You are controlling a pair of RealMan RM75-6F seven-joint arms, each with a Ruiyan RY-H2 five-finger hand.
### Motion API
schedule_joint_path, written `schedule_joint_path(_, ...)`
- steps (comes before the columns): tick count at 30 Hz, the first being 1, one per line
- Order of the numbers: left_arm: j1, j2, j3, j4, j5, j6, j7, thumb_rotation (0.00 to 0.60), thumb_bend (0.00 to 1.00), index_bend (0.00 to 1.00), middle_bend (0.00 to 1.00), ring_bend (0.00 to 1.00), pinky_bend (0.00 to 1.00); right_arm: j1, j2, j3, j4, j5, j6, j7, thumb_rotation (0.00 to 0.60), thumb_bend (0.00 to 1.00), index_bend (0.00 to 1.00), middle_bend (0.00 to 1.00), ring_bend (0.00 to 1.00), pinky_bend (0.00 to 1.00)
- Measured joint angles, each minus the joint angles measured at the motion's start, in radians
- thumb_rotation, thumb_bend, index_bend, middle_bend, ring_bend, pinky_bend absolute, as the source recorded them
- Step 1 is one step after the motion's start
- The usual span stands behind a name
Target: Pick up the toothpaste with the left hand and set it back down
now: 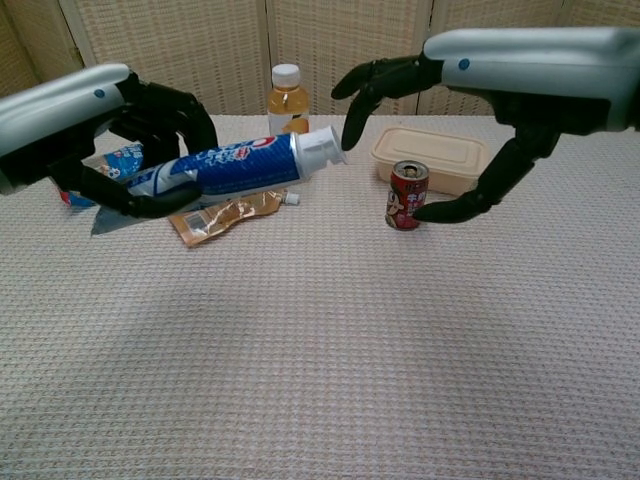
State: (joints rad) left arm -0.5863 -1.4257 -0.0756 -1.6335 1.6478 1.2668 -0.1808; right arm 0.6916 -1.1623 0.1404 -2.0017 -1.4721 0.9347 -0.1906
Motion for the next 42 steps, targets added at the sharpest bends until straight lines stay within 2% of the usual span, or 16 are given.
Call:
schedule_joint_path(7,0.014,-0.013,0.011,0.033,0.021,0.038,-0.035,0.600,0.86,0.78,0.81,0.71,0.67,-0.013,-0.005,-0.007,0.008,-0.052,0.048,0.077,0.600,0.33,0.29,0.09,0.02,0.00)
schedule_joint_path(8,0.015,-0.016,0.011,0.038,0.023,0.042,-0.040,0.600,0.86,0.78,0.81,0.71,0.67,-0.017,-0.003,-0.007,0.006,-0.065,0.060,0.094,0.600,0.33,0.27,0.09,0.02,0.00)
schedule_joint_path(11,0.018,-0.033,0.011,0.057,0.032,0.063,-0.061,0.600,0.86,0.78,0.81,0.71,0.68,-0.028,0.009,-0.009,-0.007,-0.107,0.098,0.160,0.593,0.33,0.13,0.06,0.03,0.00)
schedule_joint_path(12,0.018,-0.039,0.011,0.064,0.037,0.070,-0.068,0.600,0.86,0.78,0.81,0.71,0.68,-0.030,0.013,-0.010,-0.011,-0.118,0.106,0.182,0.573,0.33,0.08,0.04,0.02,0.00)
schedule_joint_path(14,0.019,-0.055,0.011,0.079,0.052,0.086,-0.080,0.600,0.86,0.78,0.81,0.71,0.68,-0.033,0.021,-0.011,-0.022,-0.137,0.119,0.238,0.483,0.31,0.01,0.01,0.00,0.00)
schedule_joint_path(15,0.018,-0.060,0.011,0.083,0.057,0.090,-0.084,0.600,0.86,0.78,0.81,0.71,0.68,-0.033,0.026,-0.012,-0.026,-0.142,0.121,0.262,0.412,0.27,0.00,0.00,0.00,0.00)
schedule_joint_path(17,0.016,-0.070,0.011,0.087,0.063,0.095,-0.089,0.600,0.86,0.78,0.81,0.71,0.68,-0.031,0.037,-0.014,-0.040,-0.144,0.117,0.319,0.321,0.17,0.00,0.00,0.00,0.00)
schedule_joint_path(19,0.014,-0.078,0.009,0.089,0.065,0.097,-0.090,0.600,0.86,0.78,0.81,0.71,0.68,-0.024,0.045,-0.014,-0.052,-0.137,0.104,0.367,0.272,0.11,0.00,0.00,0.00,0.00)
schedule_joint_path(22,0.010,-0.084,0.006,0.085,0.060,0.095,-0.099,0.600,0.86,0.78,0.81,0.71,0.68,-0.014,0.037,-0.010,-0.055,-0.123,0.093,0.401,0.230,0.08,0.00,0.00,0.00,0.00)
schedule_joint_path(42,0.009,-0.106,-0.005,0.065,0.050,0.121,-0.168,0.600,0.86,0.78,0.81,0.71,0.68,0.037,-0.176,0.036,0.079,-0.104,0.132,0.524,0.208,0.07,0.00,0.00,0.00,0.00)
